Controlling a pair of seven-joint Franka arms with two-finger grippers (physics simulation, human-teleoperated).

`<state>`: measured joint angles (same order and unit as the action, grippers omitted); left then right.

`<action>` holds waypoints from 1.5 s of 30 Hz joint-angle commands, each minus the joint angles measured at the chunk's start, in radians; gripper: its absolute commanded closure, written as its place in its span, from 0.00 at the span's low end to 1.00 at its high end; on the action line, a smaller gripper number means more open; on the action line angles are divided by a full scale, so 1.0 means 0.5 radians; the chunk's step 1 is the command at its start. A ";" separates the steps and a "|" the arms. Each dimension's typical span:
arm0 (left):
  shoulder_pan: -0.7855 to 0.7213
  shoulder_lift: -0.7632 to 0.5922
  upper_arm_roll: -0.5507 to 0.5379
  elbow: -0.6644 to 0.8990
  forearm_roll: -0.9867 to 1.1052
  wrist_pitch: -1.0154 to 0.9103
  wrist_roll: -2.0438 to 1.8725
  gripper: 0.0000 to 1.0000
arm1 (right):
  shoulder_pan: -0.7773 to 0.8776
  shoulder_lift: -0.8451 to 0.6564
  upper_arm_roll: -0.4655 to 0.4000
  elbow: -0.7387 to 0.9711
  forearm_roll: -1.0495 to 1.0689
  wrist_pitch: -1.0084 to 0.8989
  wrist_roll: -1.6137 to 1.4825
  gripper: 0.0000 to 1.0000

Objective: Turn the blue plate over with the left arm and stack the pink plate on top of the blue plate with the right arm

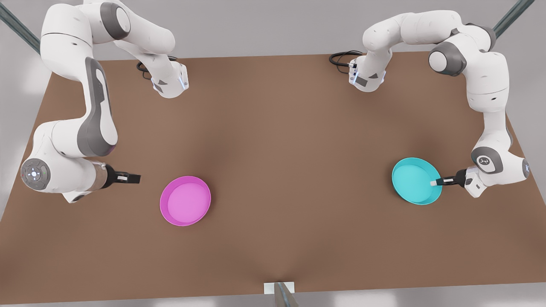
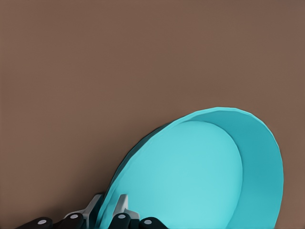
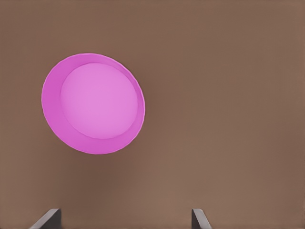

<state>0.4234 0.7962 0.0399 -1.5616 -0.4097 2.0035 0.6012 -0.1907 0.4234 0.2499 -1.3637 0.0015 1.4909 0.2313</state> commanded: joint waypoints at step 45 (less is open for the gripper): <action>-0.003 -0.089 0.006 0.092 0.046 -0.230 -0.030 0.79 | 0.038 0.037 -0.012 0.000 -0.018 0.080 -0.030 0.00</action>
<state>0.4219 0.7516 0.0427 -1.5143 -0.3026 1.8900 0.5832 -0.1719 0.4419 0.2424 -1.3637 -0.0077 1.5309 0.2163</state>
